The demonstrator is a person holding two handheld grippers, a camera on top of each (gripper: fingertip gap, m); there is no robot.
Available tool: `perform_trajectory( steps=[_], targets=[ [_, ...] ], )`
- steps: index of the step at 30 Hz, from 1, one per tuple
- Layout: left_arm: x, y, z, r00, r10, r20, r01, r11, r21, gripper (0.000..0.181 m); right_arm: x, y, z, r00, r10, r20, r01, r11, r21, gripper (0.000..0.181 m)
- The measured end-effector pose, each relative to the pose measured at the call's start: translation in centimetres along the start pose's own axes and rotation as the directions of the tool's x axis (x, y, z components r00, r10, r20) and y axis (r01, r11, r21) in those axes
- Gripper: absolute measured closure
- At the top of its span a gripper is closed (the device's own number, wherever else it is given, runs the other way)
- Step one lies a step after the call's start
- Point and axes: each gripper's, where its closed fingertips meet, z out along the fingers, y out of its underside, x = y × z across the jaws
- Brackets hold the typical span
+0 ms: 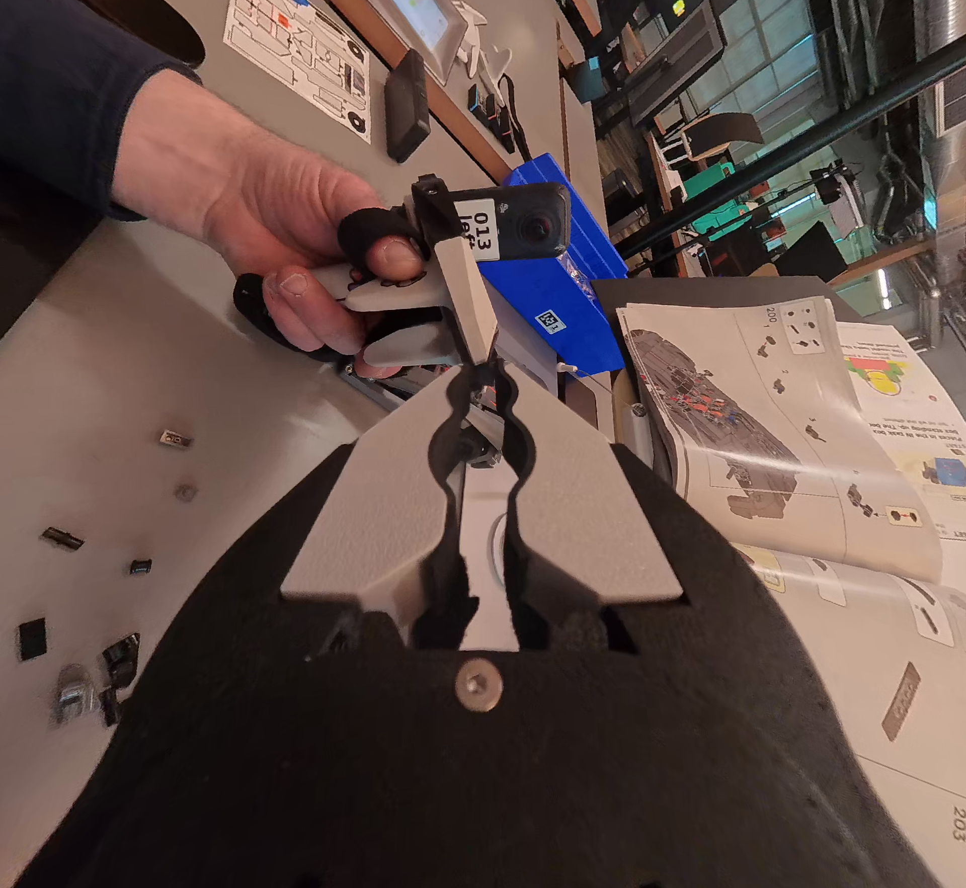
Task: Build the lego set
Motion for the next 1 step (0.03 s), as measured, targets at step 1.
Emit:
perform_trajectory(
  steps=[1],
  targets=[
    [0.00, 0.09, 0.02, 1.000, 0.000, 0.001, 0.000, 1.000, -0.006, 0.176, -0.02, 0.01, -0.07, 1.000, -0.001, 0.004, 0.001, 1.000, -0.001, 0.176]
  ],
)
